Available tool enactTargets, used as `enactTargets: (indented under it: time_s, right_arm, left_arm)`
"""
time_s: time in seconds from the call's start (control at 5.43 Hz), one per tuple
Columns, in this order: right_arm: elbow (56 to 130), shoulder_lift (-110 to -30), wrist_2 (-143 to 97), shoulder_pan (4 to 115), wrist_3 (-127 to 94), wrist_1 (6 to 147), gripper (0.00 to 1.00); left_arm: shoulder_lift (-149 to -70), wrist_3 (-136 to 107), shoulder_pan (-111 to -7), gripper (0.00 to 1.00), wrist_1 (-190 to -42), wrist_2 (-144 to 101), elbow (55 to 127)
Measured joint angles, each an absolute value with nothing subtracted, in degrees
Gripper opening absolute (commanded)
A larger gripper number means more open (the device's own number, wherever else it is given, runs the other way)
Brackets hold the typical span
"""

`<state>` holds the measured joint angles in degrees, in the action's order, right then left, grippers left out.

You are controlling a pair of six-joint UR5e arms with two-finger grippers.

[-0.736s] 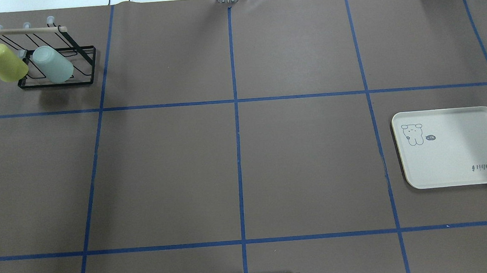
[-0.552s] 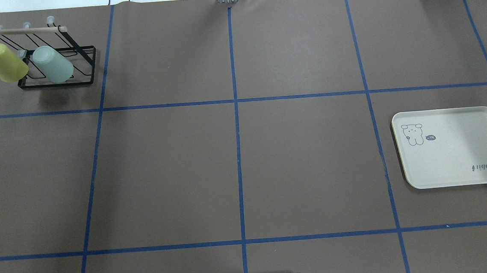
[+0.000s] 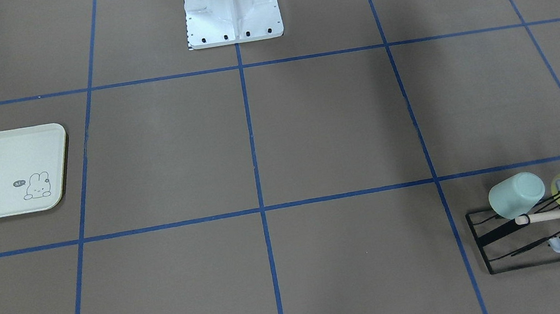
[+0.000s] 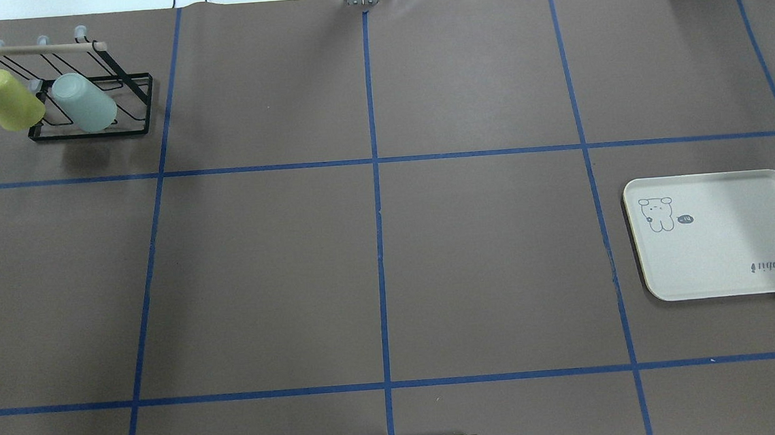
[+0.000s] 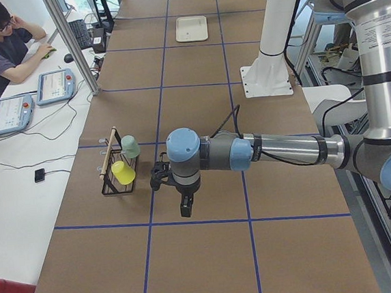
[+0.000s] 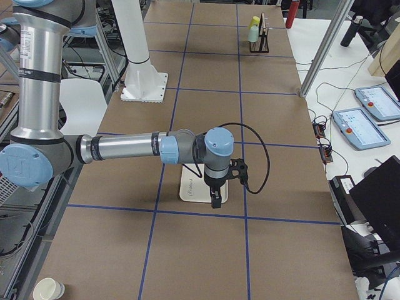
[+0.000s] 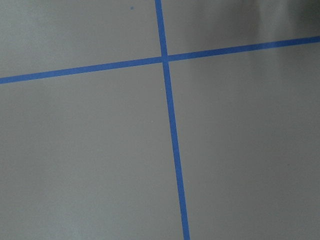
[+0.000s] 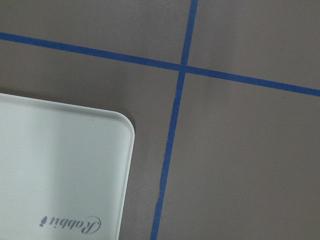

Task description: Left arm grabs green cup and hands to right arm on tray

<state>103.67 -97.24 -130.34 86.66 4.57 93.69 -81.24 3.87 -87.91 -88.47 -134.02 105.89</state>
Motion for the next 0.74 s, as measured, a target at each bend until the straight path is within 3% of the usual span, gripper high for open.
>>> enactTargets:
  time_s: [0.37, 0.74]
  right_arm:
    - [103.6, -97.2, -130.4, 86.7, 4.6, 93.8, 1.0]
    - [103.5, -97.2, -130.5, 86.7, 4.6, 93.8, 1.0]
  left_arm:
    - [-87.2, 4.0, -87.3, 1.0, -90.4, -134.3, 103.3]
    - [-93.3, 3.0, -86.7, 1.0, -101.7, -134.5, 95.9]
